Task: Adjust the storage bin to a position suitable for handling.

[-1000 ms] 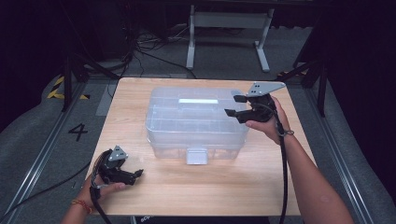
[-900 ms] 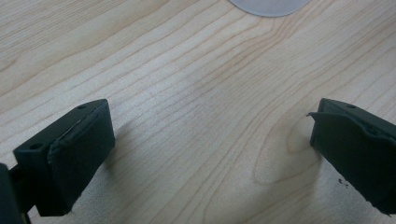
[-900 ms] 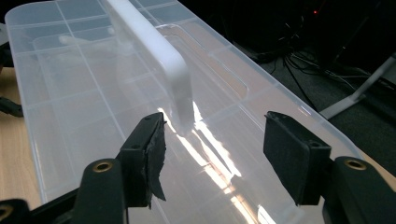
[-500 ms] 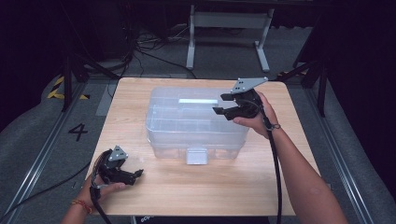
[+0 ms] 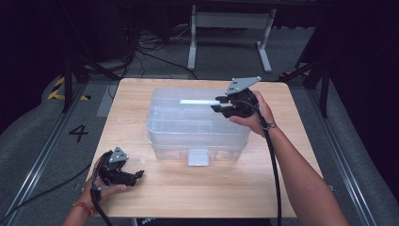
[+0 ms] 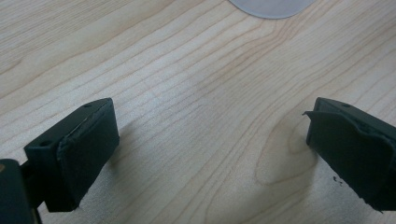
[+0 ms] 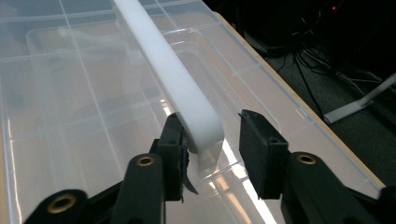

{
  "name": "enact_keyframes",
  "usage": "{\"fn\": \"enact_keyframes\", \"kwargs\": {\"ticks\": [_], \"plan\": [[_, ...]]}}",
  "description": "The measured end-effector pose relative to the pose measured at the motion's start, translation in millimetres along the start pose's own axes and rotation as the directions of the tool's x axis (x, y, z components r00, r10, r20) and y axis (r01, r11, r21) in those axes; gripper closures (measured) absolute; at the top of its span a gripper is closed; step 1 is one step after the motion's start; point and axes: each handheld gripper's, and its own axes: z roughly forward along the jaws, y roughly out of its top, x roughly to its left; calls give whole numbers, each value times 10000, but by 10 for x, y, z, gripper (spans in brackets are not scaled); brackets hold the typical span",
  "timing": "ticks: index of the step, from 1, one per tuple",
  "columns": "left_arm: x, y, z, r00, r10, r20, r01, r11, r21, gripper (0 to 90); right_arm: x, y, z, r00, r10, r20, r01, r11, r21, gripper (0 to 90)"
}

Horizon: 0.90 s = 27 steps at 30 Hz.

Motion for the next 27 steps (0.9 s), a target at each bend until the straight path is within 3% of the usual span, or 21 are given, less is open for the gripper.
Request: {"fn": "enact_keyframes", "kwargs": {"ticks": [3, 9, 16, 17, 20, 23, 25, 27], "plan": [[-5, -1, 0, 10000, -87, 2, 87, 10000, -11, 36, 24, 18, 21, 9997, -213, -143, 215, 9997, 117, 756], [-1, -8, -8, 9998, -159, -86, 158, 9998, -122, 58, 32, 36, 34, 9995, -306, -37, 306, 9994, 134, 758], [21, -2, -48, 9984, -502, -271, 496, 9985, -235, 205, 8, 76, 37, 9997, -214, -147, 219, 9992, 347, 759], [29, 10, -60, 9988, -385, -287, 380, 9991, -179, 232, 4, 81, 37, 9997, -167, -171, 174, 9991, 385, 759], [32, 62, -149, 9989, -216, -417, 179, 9961, -867, 290, -12, 92, 40, 9997, -49, -219, 58, 9991, 425, 758], [23, 146, -286, 9985, -366, -406, 299, 9875, -1549, 316, -21, 105, 36, 9998, 131, -167, -124, 9991, 398, 757], [2, 232, -376, 9977, -257, -630, 130, 9809, -1940, 324, -39, 123, 34, 9996, 227, -195, -218, 9987, 464, 757], [-27, 312, -428, 9972, -121, -739, -36, 9780, -2086, 332, -56, 144, 33, 9994, 278, -227, -265, 9981, 556, 757]]}}
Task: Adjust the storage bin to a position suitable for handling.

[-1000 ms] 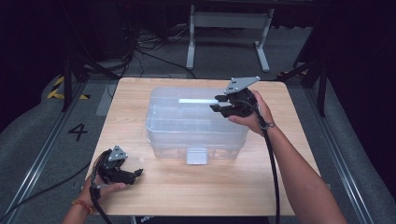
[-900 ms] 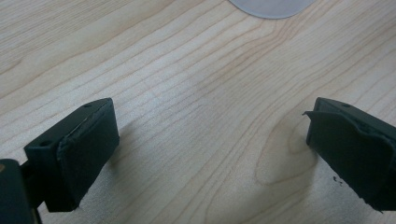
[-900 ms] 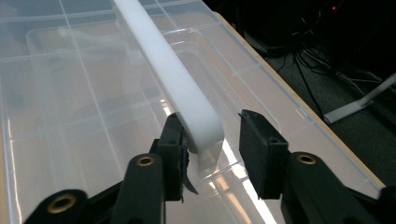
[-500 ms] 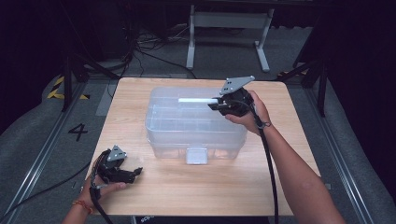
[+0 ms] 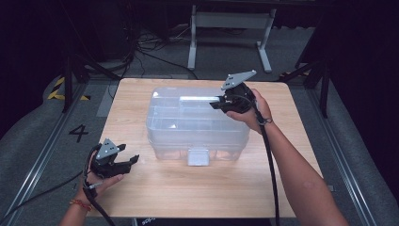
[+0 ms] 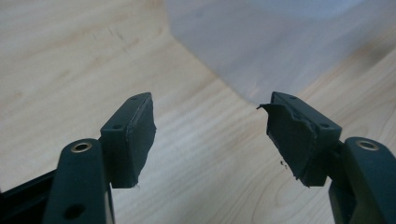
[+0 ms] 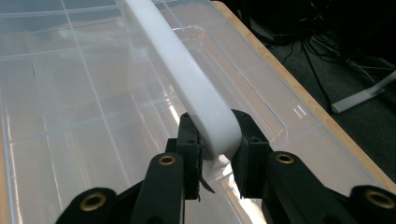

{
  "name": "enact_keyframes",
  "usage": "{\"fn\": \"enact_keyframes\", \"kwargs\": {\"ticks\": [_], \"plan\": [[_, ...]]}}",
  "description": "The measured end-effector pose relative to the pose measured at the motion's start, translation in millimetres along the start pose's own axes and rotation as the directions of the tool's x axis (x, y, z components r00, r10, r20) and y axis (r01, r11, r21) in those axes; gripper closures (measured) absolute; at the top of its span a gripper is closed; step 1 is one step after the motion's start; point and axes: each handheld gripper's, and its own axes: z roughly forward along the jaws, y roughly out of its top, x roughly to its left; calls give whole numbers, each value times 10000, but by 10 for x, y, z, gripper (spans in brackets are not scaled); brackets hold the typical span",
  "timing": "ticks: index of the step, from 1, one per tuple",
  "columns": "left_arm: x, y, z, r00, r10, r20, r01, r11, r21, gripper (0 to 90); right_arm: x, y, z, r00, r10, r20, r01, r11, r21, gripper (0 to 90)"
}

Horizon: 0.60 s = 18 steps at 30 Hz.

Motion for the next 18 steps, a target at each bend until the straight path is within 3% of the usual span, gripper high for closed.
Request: {"fn": "enact_keyframes", "kwargs": {"ticks": [3, 9, 18], "plan": [[-57, 136, -55, 9998, 178, 22, -177, 9991, -385, 334, -17, 25, -1, 10000, 91, -8, -91, 9999, 51, 756], [-148, 296, -42, 9993, 314, 222, -299, 9973, -670, 368, -55, 60, -4, 9996, 234, -126, -231, 9995, 216, 755], [-203, 385, 17, 9968, 445, 661, -401, 9970, -665, 638, -121, 128, -8, 9983, 552, -205, -544, 9978, 375, 752]]}}
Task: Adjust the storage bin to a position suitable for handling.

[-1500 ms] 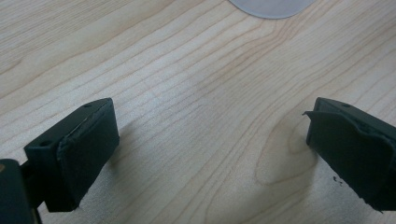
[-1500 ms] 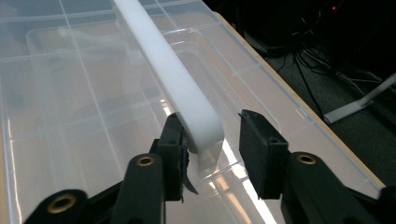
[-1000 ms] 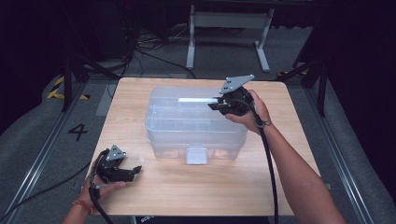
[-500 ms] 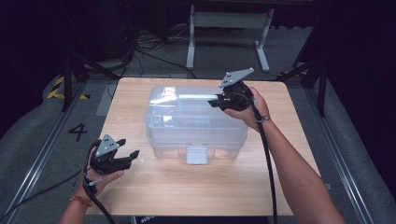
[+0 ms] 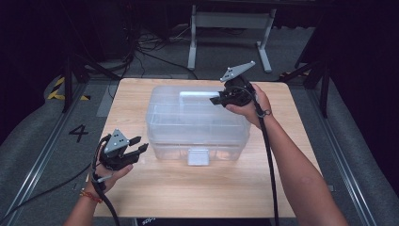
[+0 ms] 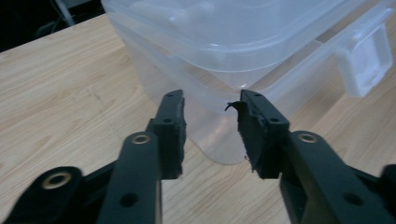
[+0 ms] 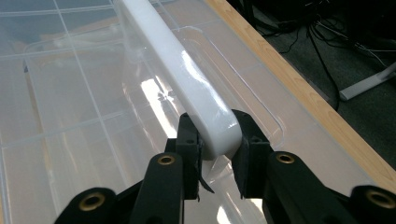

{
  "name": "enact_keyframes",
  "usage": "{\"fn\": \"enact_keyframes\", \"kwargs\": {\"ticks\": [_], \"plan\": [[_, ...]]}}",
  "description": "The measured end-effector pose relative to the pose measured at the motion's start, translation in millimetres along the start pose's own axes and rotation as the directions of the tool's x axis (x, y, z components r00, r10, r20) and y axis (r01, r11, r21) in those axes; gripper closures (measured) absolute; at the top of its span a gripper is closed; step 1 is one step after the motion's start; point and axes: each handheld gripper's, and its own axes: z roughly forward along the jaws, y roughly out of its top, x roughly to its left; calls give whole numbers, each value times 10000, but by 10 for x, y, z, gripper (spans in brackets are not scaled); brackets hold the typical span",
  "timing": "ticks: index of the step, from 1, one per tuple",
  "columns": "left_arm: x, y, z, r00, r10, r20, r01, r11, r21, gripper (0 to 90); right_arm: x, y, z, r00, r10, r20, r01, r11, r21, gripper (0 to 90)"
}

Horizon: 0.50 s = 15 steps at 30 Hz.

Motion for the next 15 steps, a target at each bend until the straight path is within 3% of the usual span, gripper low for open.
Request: {"fn": "enact_keyframes", "kwargs": {"ticks": [7, 15], "plan": [[-30, 65, 87, 9998, 60, 171, -60, 10000, -18, 769, -34, 25, -2, 9999, 154, -43, -154, 9999, 4, 751], [-42, 91, 128, 9998, -2, 214, 11, 9990, -441, 885, -40, 29, -5, 9999, 144, -14, -144, 9998, -104, 749]]}}
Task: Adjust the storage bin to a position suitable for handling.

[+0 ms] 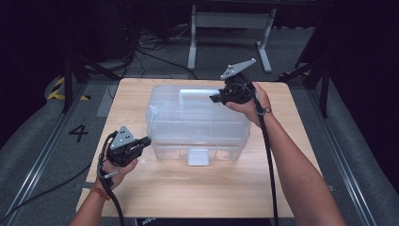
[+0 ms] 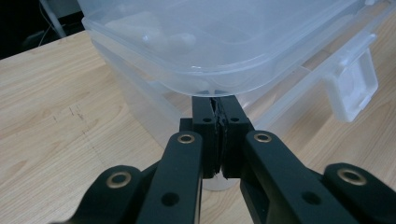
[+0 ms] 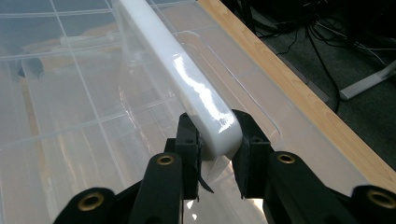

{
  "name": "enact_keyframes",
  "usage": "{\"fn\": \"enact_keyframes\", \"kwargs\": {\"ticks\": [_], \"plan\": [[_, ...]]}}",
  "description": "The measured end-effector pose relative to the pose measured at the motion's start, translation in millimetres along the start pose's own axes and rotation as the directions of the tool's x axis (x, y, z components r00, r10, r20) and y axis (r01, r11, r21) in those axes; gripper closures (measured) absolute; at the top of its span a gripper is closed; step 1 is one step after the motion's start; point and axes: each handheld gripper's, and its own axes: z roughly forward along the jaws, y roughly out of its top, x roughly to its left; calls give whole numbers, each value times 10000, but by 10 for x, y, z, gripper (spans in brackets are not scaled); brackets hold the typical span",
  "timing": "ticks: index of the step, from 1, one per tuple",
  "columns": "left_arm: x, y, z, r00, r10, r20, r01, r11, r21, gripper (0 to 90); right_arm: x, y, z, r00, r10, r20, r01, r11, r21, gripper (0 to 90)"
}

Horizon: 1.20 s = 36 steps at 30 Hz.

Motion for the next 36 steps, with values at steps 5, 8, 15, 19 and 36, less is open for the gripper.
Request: {"fn": "enact_keyframes", "kwargs": {"ticks": [5, 8, 15, 19, 36], "plan": [[-10, -10, 0, 10000, 24, -28, -24, 10000, -54, 898, 9, -22, 0, 10000, 25, 33, -25, 9999, -103, 748], [-12, -13, -1, 10000, 3, -39, -3, 10000, -35, 899, 17, -39, -2, 10000, 63, 40, -62, 9998, -197, 743], [-22, -20, 0, 9997, 150, -169, -150, 9999, 38, 899, 68, -82, -153, 9983, -239, 535, 268, 9981, -547, 655], [-33, -17, 1, 9996, 184, -207, -182, 9998, 91, 898, 92, -187, -297, 9956, -241, 910, 318, 9959, -847, 613], [-17, 3, -27, 9993, 311, -200, -308, 9994, 156, 898, 164, -860, -793, 9794, 453, 1967, -167, 9893, -1448, 342]]}}
